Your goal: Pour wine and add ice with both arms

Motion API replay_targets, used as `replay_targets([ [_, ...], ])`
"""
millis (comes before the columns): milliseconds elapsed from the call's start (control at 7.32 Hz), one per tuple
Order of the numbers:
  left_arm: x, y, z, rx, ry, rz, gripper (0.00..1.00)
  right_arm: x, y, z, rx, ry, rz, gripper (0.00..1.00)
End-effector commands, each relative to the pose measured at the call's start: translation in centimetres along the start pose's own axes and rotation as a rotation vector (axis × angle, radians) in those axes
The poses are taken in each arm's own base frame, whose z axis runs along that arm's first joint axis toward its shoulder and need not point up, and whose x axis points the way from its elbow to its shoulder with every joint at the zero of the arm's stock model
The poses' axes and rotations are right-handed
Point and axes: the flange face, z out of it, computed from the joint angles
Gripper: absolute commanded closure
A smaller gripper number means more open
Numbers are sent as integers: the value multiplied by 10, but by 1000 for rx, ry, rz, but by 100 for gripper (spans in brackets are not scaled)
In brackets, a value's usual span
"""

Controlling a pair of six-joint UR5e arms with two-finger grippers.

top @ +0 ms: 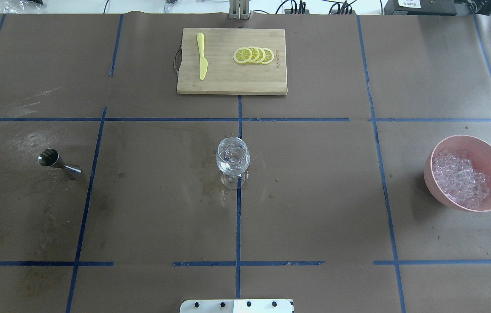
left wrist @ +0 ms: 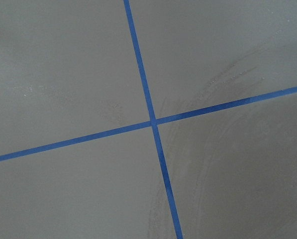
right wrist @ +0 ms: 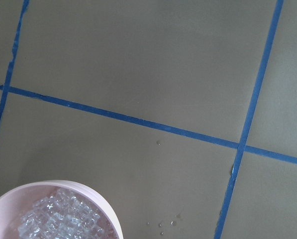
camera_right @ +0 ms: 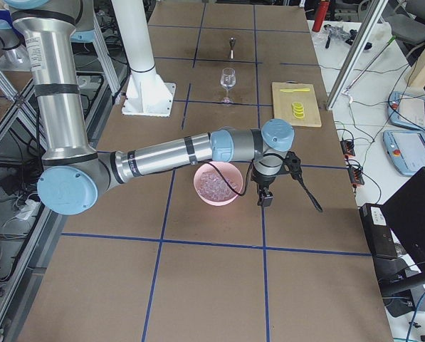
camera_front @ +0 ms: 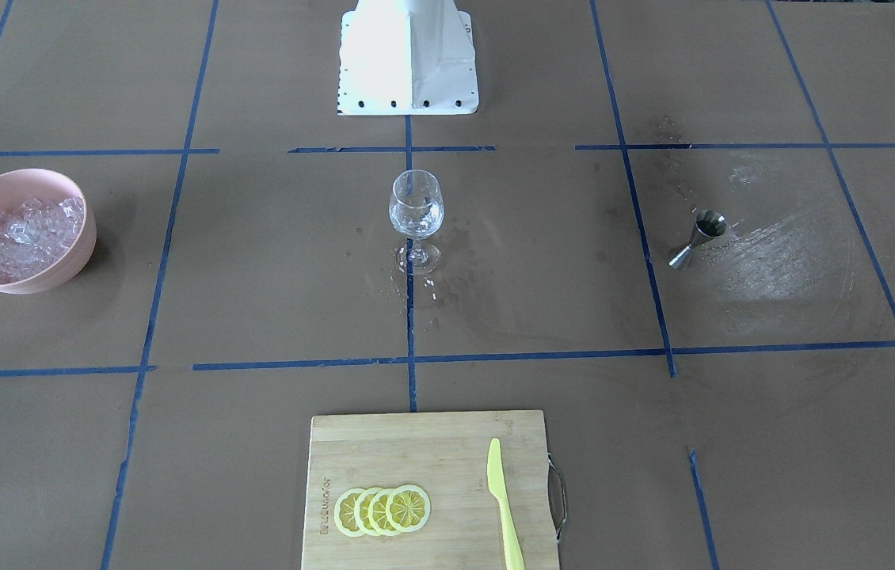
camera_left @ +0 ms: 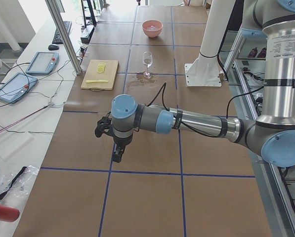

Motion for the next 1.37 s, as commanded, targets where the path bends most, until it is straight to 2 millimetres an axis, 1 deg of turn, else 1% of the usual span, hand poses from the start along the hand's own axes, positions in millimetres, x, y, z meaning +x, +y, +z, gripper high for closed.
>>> replay_targets([
  [0,-7,-22,8,51,-14,54,0,-3,-3,-3,6,2,-10,0],
  [137,-8,-19,10,57,-15,64,0,-1,1,-1,36,0,-38,0],
  [273,-7,-14,8,59,-14,64,0,9,19,11,85,5,-87,0],
  [410,-1,-17,4,89,-8,96,0,14,27,16,113,7,-113,0],
  [547,11,-22,8,108,12,134,0,9,27,12,124,-2,-127,0],
  [683,26,-25,5,117,66,119,0,12,29,17,114,-21,-120,0],
  [820,53,-32,12,134,99,61,0,5,29,13,124,-50,-129,0],
  [957,89,-30,40,143,114,47,0,-1,29,10,129,-72,-131,0],
  [1094,114,-24,52,210,111,2,1,-4,25,7,133,-78,-93,0],
  [1230,162,8,72,218,195,-23,0,-16,21,5,133,-86,-21,0],
])
